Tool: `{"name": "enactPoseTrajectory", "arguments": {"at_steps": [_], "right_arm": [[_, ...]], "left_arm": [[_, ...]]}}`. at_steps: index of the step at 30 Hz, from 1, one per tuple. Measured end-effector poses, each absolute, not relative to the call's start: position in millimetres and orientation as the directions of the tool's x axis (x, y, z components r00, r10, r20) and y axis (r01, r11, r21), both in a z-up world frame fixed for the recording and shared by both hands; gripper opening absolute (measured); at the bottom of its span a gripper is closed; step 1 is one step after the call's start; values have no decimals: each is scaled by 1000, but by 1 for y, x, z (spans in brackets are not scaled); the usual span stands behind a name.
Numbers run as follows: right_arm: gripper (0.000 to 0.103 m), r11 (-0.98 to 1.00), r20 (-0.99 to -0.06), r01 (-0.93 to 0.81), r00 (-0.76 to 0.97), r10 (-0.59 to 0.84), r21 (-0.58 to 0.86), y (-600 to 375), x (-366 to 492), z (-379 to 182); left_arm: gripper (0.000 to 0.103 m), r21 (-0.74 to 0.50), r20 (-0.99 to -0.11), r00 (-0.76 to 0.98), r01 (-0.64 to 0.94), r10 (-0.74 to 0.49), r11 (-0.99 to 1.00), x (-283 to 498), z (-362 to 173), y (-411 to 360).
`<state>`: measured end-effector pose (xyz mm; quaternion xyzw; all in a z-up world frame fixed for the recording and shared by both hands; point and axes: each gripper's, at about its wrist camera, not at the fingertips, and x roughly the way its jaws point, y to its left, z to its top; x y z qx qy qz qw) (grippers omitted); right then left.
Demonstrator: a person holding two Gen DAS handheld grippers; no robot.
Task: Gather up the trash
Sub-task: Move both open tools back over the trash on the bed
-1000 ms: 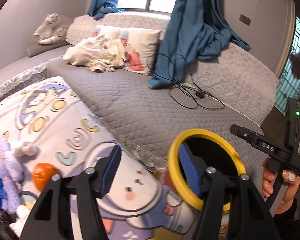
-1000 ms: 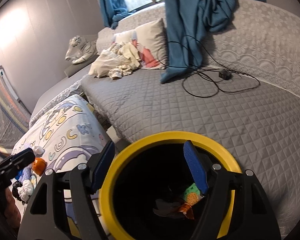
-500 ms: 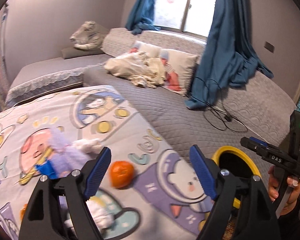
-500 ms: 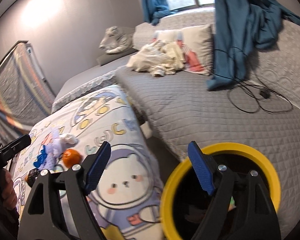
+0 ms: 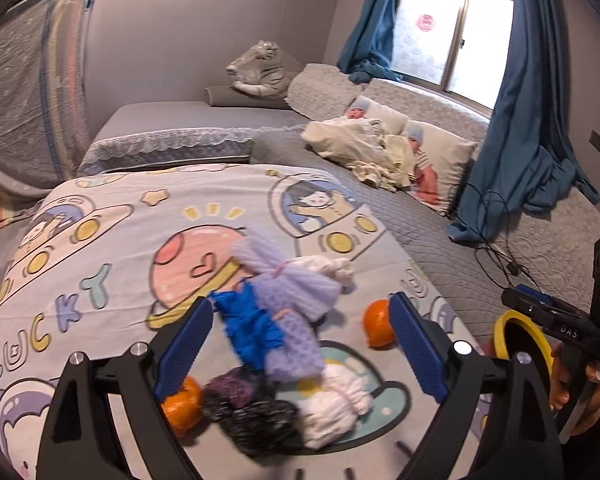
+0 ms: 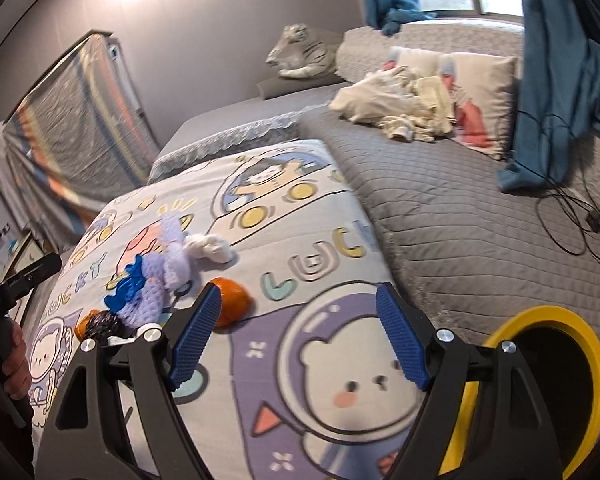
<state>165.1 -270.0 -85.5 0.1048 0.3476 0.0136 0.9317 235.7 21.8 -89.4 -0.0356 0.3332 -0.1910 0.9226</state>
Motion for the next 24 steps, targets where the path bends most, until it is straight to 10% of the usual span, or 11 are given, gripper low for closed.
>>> {"name": "enactPoseTrajectory", "arguments": {"at_steps": [24], "right_arm": [[75, 986, -745, -59, 648, 155, 154, -188, 227, -134]], "left_arm": [[86, -183, -705, 661, 182, -257, 966, 231, -167, 123]]}}
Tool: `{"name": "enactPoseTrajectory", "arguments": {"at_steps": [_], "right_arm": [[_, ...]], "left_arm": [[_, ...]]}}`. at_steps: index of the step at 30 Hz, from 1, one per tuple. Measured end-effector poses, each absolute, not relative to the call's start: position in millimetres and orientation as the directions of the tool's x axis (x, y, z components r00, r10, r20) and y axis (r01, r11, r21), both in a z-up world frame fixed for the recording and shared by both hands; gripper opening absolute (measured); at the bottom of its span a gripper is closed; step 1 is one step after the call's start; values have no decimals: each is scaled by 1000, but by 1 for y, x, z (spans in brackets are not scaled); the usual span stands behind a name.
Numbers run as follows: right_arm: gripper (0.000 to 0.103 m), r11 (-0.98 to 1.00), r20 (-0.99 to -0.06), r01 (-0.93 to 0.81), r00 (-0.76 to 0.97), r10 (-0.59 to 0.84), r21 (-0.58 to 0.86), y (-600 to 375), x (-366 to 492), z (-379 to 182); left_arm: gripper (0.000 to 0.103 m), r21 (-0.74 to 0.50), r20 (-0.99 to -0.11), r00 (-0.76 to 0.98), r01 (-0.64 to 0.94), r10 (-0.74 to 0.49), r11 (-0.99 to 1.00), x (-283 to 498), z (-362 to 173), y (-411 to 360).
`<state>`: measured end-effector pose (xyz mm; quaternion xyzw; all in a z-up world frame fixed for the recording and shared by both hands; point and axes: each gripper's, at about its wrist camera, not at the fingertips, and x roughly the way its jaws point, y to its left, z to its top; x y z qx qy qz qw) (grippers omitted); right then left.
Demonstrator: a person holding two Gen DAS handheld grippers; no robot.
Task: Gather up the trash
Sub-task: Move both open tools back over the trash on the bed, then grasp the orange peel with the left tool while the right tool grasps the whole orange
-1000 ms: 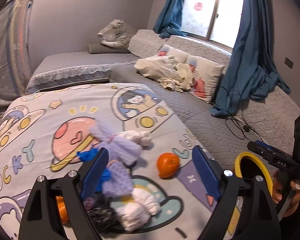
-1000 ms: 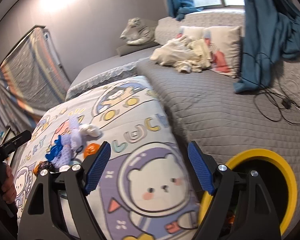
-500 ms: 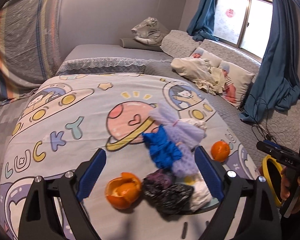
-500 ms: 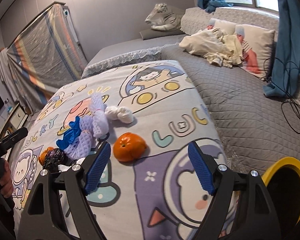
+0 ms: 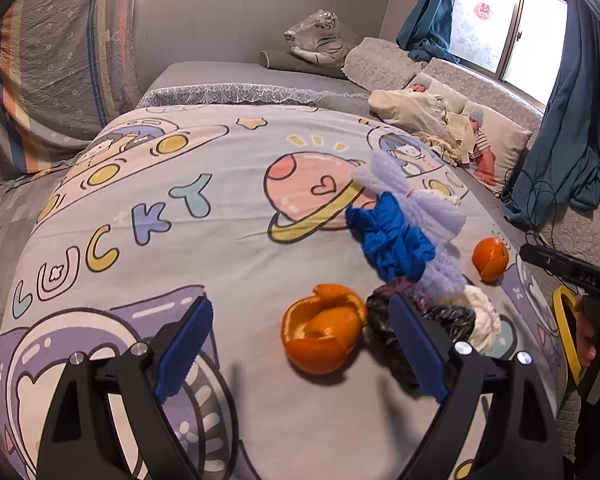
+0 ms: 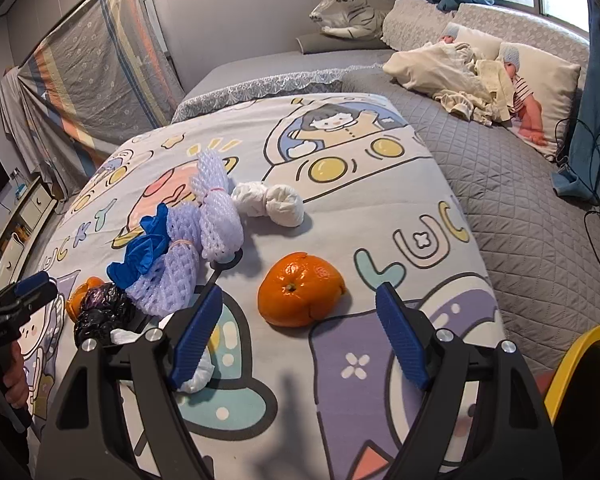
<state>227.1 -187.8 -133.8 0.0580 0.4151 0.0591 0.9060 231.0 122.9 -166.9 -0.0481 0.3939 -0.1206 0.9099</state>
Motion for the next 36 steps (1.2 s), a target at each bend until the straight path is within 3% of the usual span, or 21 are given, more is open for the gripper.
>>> {"name": "enactPoseTrajectory", "arguments": {"at_steps": [5, 14, 36], "right_arm": [[75, 986, -761, -59, 629, 156, 153, -182, 236, -144], [73, 986, -784, -53, 602, 156, 155, -177, 251, -158], [43, 990, -804, -19, 581, 126, 141, -183, 266, -176]], "left_arm": [[84, -177, -717, 642, 211, -272, 961, 230, -176, 119], [68, -162, -745, 601, 259, -290, 952, 239, -188, 101], [37, -141, -758, 594, 257, -272, 956, 252, -189, 90]]}}
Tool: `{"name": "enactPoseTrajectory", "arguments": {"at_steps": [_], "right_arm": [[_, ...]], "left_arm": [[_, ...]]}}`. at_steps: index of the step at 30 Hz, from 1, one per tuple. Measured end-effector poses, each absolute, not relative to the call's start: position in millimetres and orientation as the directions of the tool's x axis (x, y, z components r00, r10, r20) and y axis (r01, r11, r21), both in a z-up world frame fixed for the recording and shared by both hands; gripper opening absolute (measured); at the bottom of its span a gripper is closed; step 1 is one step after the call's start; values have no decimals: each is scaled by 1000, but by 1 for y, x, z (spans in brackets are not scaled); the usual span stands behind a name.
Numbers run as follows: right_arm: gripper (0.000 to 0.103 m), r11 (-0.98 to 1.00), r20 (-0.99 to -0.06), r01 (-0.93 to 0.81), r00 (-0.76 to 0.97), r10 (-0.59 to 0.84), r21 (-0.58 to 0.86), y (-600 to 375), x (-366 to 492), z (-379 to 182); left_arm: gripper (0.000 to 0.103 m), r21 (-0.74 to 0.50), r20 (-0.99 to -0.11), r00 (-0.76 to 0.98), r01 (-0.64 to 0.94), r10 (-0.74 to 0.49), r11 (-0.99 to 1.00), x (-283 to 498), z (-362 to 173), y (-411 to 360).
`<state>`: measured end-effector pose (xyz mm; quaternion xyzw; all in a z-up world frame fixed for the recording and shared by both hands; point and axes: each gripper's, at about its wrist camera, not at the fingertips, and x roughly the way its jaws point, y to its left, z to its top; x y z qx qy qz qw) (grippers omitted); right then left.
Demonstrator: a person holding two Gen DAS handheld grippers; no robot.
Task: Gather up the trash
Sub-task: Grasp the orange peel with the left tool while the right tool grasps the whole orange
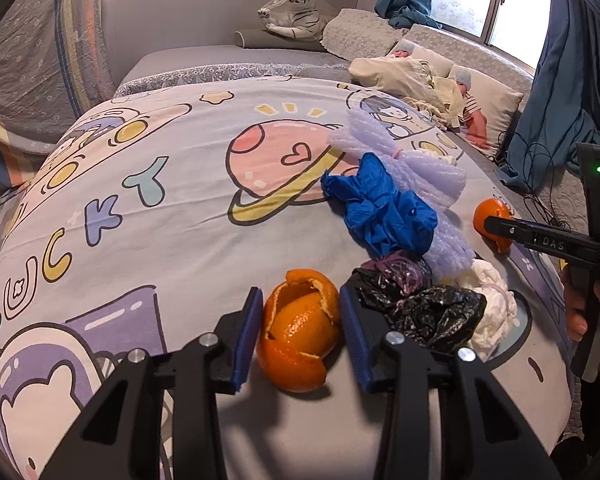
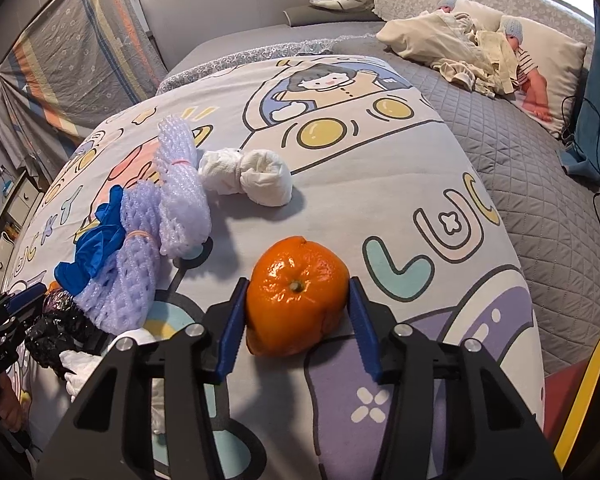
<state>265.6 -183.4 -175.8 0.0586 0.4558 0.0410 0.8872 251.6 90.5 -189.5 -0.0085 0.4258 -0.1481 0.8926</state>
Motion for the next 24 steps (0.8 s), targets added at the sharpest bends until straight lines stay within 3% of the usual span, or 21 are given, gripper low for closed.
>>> {"name": "enactPoseTrajectory", "arguments": {"at_steps": [9, 24], "right_arm": [[32, 991, -794, -36, 595, 124, 128, -181, 258, -170], [31, 983, -734, -102, 655, 179, 150, -173, 230, -130]], "left_arm": [[33, -119, -751, 612, 246, -249, 962, 247, -184, 92], [32, -166, -671, 698, 188, -251, 968, 223, -137, 126]]}}
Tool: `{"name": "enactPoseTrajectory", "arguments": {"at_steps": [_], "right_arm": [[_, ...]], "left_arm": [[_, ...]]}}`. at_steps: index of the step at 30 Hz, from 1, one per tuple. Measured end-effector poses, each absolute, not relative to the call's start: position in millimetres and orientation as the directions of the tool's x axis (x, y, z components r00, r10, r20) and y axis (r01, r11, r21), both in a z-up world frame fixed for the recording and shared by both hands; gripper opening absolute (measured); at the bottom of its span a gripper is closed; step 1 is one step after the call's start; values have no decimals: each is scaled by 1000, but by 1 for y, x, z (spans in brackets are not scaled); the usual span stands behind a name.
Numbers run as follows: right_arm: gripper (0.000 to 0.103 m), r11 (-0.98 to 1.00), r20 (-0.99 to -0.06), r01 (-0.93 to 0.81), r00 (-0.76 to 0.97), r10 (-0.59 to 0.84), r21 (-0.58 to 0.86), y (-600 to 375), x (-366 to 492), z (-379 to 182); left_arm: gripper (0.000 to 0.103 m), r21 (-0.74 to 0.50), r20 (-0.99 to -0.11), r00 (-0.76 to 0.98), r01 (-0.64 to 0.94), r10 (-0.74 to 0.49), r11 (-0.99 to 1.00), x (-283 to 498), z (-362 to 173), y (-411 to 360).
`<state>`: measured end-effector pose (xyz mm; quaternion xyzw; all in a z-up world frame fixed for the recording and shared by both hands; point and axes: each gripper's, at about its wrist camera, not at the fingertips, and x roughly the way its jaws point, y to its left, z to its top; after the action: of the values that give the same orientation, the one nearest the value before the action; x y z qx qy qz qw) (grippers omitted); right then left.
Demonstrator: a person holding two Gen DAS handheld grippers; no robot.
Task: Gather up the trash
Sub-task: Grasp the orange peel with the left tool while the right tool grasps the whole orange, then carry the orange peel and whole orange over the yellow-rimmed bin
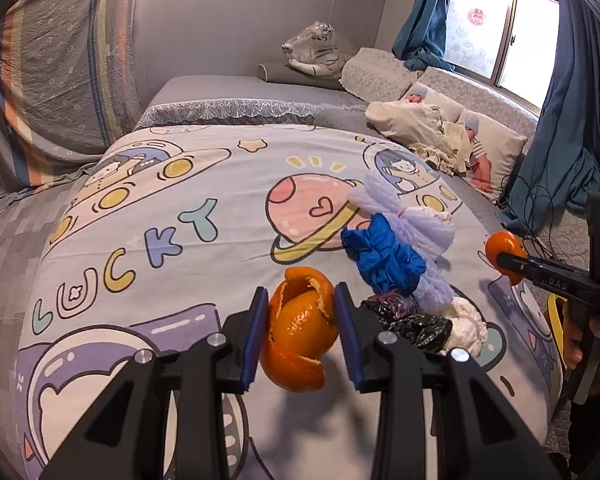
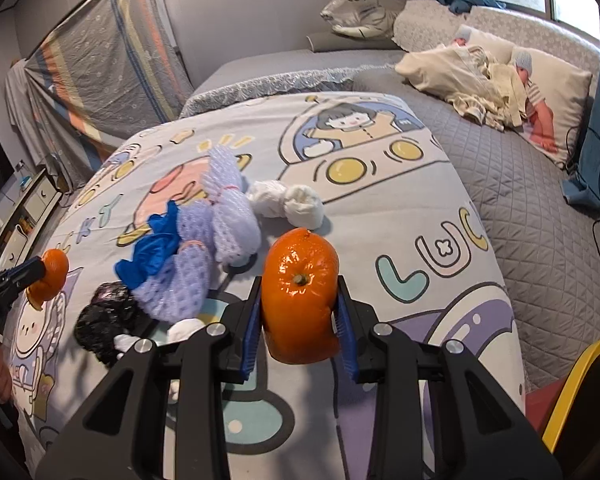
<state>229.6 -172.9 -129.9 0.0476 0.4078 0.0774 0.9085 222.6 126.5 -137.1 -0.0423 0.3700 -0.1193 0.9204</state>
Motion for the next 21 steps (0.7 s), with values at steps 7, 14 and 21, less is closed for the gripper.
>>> {"name": "enactPoseTrajectory", "arguments": {"at_steps": [7, 14, 21], "right_arm": [[31, 980, -714, -114, 673, 195, 160, -175, 220, -115], [31, 981, -681, -104, 707, 190, 166, -195, 204, -98], [32, 983, -659, -59, 734, 162, 176, -229, 189, -90]], "left_arm": [[32, -174, -651, 715, 188, -257, 967, 215, -122, 123], [32, -162, -629, 729, 219, -272, 962, 210, -101, 95], [32, -153, -614, 721, 291, -322, 944, 210, -86, 43]]}}
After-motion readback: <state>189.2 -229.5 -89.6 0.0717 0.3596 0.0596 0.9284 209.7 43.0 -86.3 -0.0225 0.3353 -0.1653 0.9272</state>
